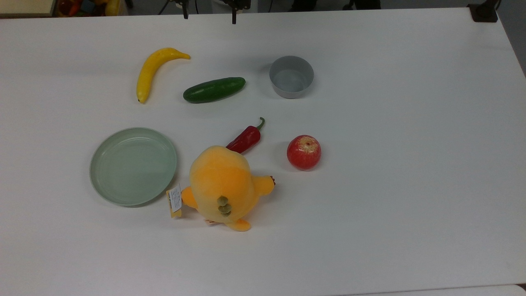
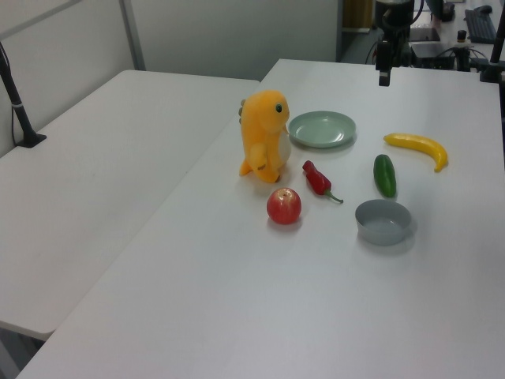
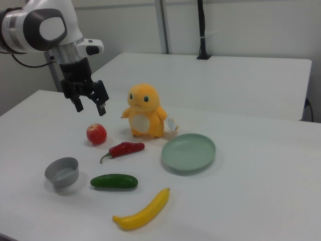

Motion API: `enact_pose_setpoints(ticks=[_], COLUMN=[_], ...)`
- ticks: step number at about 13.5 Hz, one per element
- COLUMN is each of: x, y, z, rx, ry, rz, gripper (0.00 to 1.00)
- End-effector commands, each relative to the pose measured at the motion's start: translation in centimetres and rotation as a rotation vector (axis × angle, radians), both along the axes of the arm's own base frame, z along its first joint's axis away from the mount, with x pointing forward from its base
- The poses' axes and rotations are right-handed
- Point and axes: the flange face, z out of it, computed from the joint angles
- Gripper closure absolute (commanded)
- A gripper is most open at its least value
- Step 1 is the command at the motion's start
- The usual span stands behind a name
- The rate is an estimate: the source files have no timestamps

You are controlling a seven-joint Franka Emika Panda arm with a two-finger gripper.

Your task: Put the red apple in the bowl

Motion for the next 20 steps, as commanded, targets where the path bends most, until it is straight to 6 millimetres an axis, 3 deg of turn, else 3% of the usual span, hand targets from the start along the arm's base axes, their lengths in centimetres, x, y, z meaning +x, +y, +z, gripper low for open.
enact_pose_setpoints(ticks=[1, 9, 12, 15, 17, 20], x=[-0.2, 0.4, 1.8, 4.4, 5.9, 7.1], y=[-0.7, -1.2, -0.8, 0.9, 3.5, 6.5], z=[0.3, -0.4, 0.2, 0.3, 0.8, -0.6], rx=[0.006, 0.008, 0.011, 0.015, 0.049, 0.068], ry=[0.003, 0.008, -0.01, -0.046, -0.148, -0.187], rz=[-0.009, -0.021, -0.034, -0.064, -0.036, 0.01], gripper=[0.0, 0.0, 0.0, 0.0, 0.0, 0.0])
